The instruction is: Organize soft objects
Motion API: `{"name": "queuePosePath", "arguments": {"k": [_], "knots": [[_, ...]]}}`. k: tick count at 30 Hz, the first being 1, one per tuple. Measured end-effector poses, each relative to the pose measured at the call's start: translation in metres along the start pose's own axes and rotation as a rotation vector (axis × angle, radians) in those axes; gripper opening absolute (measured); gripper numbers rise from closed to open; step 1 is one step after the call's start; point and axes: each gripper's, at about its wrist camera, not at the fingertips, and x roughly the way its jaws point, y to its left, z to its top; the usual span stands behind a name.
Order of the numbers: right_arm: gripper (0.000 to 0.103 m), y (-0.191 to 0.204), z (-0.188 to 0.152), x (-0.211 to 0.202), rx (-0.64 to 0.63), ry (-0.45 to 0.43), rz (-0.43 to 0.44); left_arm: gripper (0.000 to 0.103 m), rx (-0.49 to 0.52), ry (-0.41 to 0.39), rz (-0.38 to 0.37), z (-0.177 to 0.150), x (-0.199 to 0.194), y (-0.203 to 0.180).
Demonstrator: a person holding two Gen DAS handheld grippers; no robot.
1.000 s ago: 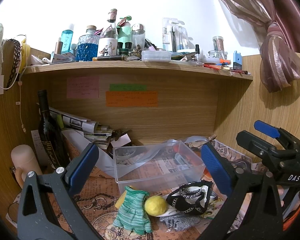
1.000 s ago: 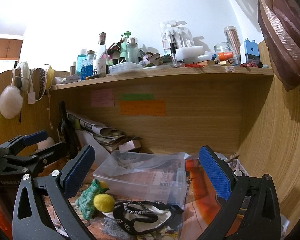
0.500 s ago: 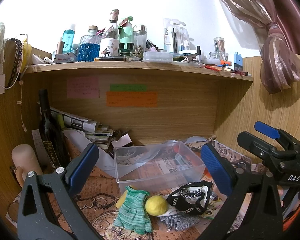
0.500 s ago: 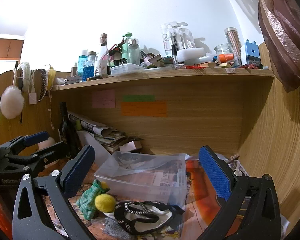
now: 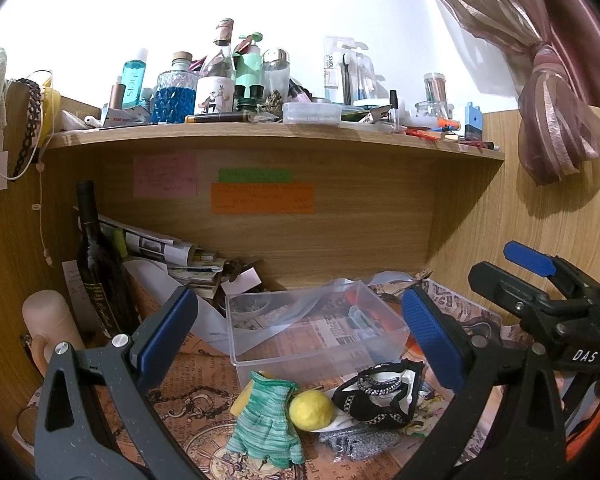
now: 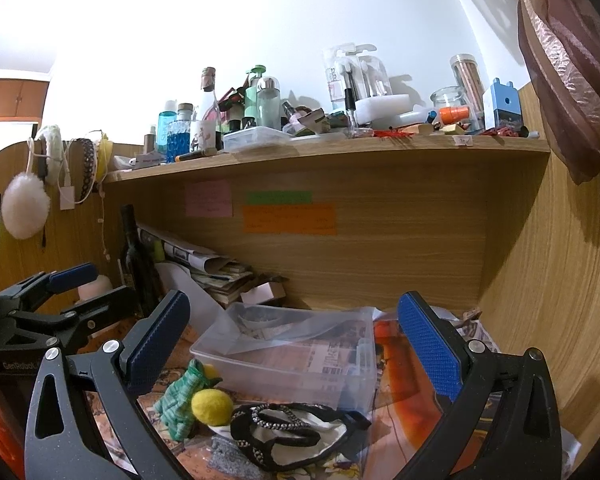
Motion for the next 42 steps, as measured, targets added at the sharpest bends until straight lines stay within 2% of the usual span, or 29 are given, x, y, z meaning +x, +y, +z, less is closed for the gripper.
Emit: {"name": "queuePosePath", "arguments": {"k": [12, 17, 24, 28, 32, 35, 42], "knots": [[0.103, -0.001, -0.004, 0.001, 0.006, -0.002, 0.006, 0.103, 0.003, 0.011, 0.001, -0.002, 0.001, 0.002], [0.103, -0.005, -0.015, 0.009, 0.012, 0.033, 0.002, 0.103, -0.014, 0.105, 0.016, -0.015, 0.017, 0.018], [0.103, -0.022, -0.044, 0.037, 0.076, 0.189, 0.029, 0.103, -0.034, 0.276, 0.044, -0.053, 0.041, 0.044], [0.096, -0.027, -0.061, 0.048, 0.083, 0.268, 0.041, 0.102, -0.045, 0.349, 0.054, -0.076, 0.05, 0.051], [0.084, -0.025, -0.075, 0.059, 0.066, 0.347, 0.066, 0.087, -0.051, 0.41, 0.037, -0.091, 0.06, 0.051], [0.076, -0.021, -0.085, 0.065, 0.059, 0.403, 0.106, 0.086, -0.073, 0.439, 0.008, -0.1, 0.068, 0.052], [0.065, -0.018, -0.096, 0.08, 0.067, 0.471, 0.148, 0.086, -0.142, 0.536, -0.053, -0.118, 0.095, 0.058]]}}
